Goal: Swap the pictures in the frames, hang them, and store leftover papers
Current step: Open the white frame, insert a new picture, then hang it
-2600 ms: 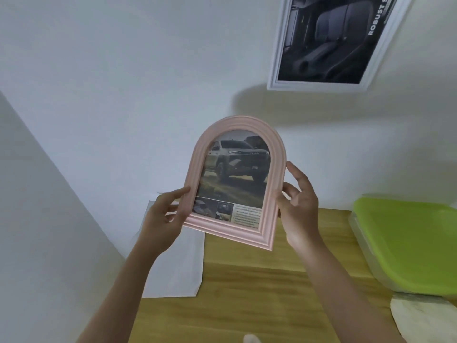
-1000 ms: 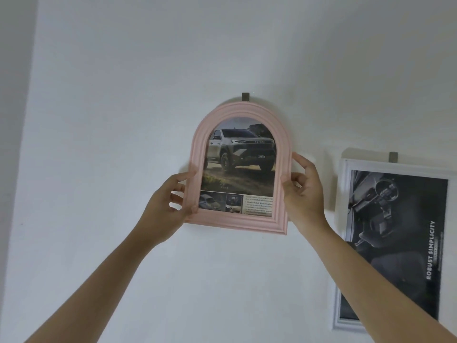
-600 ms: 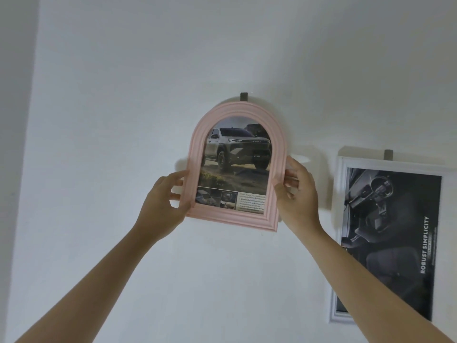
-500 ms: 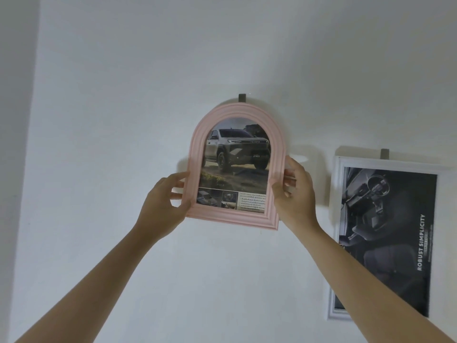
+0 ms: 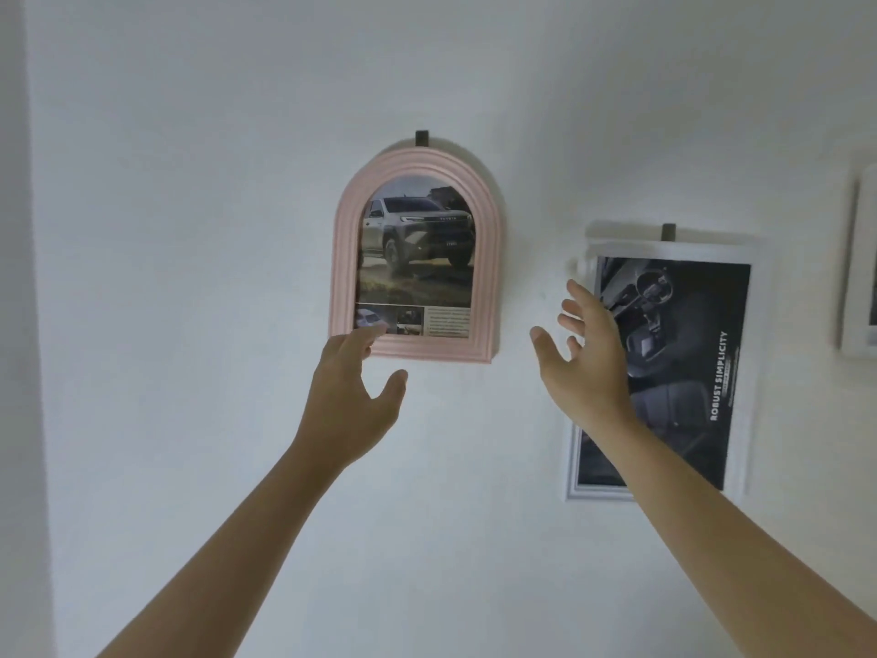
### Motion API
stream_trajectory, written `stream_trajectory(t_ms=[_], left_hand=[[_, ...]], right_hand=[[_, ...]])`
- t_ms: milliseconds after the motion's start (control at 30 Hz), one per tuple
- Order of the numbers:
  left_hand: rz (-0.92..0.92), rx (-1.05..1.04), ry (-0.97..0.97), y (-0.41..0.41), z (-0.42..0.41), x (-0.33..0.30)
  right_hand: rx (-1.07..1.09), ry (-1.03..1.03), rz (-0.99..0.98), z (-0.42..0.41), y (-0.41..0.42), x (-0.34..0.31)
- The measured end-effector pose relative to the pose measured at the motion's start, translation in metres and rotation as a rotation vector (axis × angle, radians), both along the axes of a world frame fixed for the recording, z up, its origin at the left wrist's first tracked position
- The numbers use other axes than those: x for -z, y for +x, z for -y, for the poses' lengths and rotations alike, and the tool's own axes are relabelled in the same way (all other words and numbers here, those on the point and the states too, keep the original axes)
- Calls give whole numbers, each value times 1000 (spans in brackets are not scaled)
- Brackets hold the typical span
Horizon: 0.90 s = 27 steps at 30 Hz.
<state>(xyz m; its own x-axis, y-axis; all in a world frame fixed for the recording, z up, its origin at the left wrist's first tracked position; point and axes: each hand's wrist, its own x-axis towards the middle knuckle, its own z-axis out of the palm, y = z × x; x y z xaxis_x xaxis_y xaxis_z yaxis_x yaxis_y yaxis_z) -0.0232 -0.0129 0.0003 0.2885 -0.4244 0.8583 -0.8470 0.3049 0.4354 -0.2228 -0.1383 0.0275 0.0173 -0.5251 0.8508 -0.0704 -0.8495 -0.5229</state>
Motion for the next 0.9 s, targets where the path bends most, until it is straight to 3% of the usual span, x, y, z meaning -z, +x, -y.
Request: stream_trajectory(t_ms=[233, 467, 633, 767, 900], left_hand=[[-31, 162, 118, -76, 32, 43], [-39, 225, 194, -143, 76, 58], [-110, 176, 320, -167, 100, 70], [-169, 160, 356, -176, 112, 78], [-188, 88, 322, -177, 117, 78]], right_hand=[[261, -67, -1, 16, -82, 45], [489, -2, -41, 51, -169, 71], [344, 242, -185, 80, -204, 89], [243, 208, -353, 87, -210, 101], [184, 193, -308, 89, -209, 102]])
